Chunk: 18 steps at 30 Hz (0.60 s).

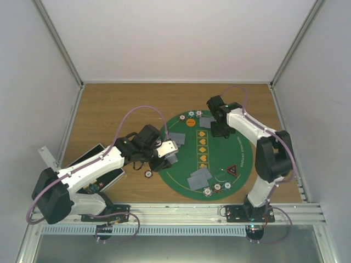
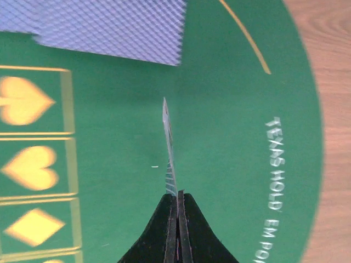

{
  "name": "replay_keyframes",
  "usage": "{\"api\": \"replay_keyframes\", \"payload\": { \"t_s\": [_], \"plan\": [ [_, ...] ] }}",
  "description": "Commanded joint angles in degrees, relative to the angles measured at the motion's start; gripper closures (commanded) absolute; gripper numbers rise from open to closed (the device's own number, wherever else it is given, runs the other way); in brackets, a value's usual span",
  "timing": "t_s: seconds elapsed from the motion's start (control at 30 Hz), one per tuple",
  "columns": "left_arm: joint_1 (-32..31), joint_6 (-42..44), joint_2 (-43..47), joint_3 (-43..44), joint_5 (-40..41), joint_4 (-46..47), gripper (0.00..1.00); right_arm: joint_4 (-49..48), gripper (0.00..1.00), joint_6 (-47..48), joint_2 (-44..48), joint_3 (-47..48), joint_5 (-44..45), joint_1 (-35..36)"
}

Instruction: Distribute texas hold em gaming equipment

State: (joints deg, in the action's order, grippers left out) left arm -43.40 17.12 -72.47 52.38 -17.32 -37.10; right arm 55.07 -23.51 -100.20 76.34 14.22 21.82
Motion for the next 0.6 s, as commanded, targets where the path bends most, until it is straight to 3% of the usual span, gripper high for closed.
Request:
{"api": "replay_keyframes", "payload": {
  "t_s": [0.0,0.2,0.57],
  "plan": [
    [-0.17,0.19,1.55,-0.16,-0.26,1.87,0.47,6.85,0.99,-2.99,-6.0,3.7,15.44,1.47],
    [0.14,0.26,1.46,-0.3,-0.16,1.96,0.47,8.85,1.0,-3.89,-13.33,10.48,16.84,5.18],
    [0.68,0.28,1.4,-0.96,-0.39,2.57,0.47,6.36,0.99,-2.24,-21.26,16.87,2.73,8.58]
  ]
}}
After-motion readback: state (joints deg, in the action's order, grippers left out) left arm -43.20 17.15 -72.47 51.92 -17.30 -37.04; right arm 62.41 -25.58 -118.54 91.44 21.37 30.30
